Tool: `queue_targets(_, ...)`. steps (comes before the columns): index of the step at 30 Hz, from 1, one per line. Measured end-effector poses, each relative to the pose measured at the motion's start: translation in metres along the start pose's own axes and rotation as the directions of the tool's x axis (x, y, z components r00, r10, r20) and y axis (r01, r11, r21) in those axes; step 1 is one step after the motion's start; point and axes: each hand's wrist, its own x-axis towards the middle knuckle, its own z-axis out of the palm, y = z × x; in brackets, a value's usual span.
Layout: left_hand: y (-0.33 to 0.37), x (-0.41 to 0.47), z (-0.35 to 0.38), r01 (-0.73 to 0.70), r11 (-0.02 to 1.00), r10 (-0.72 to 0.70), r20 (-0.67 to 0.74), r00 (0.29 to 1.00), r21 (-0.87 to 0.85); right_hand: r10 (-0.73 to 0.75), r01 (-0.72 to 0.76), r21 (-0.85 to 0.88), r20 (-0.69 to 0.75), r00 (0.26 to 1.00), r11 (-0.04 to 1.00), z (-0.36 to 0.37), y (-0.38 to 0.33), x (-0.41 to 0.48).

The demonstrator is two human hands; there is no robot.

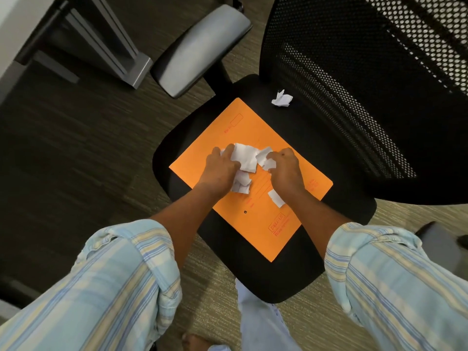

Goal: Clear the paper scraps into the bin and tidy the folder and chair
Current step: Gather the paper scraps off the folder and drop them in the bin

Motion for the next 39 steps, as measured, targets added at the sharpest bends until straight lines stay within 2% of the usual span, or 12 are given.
queue_targets(3, -0.002, -0.004, 0.004, -0.043, 0.999, 0.041, -0.045, 0.998, -0.026, 0.063, -0.062, 0.071, -0.014, 0.998, 0.996, 0.0, 0.001, 0.0)
queue_targets(7, -0.002, -0.006, 0.016, -0.107, 0.992, 0.103, -0.072, 0.992, -0.059, 0.036, -0.037, 0.032, 0.007, 0.999, 0.999, -0.002, 0.002, 0.004)
queue_targets(8, -0.001, -0.006, 0.016, -0.059, 0.986, 0.046, -0.083, 0.995, -0.155, 0.037, -0.038, 0.052, 0.006, 0.999, 0.998, -0.004, 0.002, 0.005)
queue_targets(9, 0.0, -0.006, 0.013, -0.024, 0.985, 0.003, -0.12, 0.993, -0.171, 0.036, -0.036, 0.053, 0.012, 0.999, 0.998, -0.005, 0.003, 0.006)
queue_targets(11, 0.002, -0.006, 0.014, 0.038, 0.964, -0.073, -0.124, 0.99, -0.263, -0.004, 0.005, -0.04, 0.022, 1.0, 0.999, -0.006, 0.002, 0.007)
queue_targets(14, -0.001, -0.005, 0.012, -0.016, 0.976, 0.001, -0.07, 0.998, -0.219, -0.067, 0.068, -0.039, 0.023, 0.997, 0.997, -0.005, 0.002, 0.007)
queue_targets(16, -0.005, -0.002, 0.012, -0.049, 0.992, 0.043, -0.05, 0.998, -0.119, -0.08, 0.081, -0.036, 0.007, 0.997, 0.996, -0.003, 0.001, 0.005)
queue_targets(20, -0.002, -0.003, 0.007, 0.003, 0.979, -0.025, -0.102, 0.994, -0.204, -0.085, 0.083, -0.074, -0.025, 0.996, 0.994, -0.002, 0.0, 0.002)
queue_targets(23, 0.0, -0.006, 0.001, 0.019, 0.974, -0.048, -0.124, 0.991, -0.224, -0.066, 0.067, 0.019, -0.066, 0.996, 0.998, -0.003, 0.0, 0.0)
queue_targets(26, 0.001, -0.01, -0.005, 0.039, 0.973, -0.074, -0.147, 0.986, -0.229, 0.025, -0.009, 0.128, -0.129, 0.991, 0.992, -0.006, -0.001, -0.004)
queue_targets(33, 0.002, -0.031, -0.024, 0.143, 0.925, -0.218, -0.185, 0.958, -0.352, 0.108, -0.059, 0.205, -0.238, 0.965, 0.977, -0.014, -0.018, -0.025)
queue_targets(39, 0.005, -0.062, -0.039, 0.23, 0.828, -0.399, -0.249, 0.883, -0.512, 0.019, 0.05, 0.227, -0.291, 0.956, 0.973, -0.02, -0.05, -0.045)
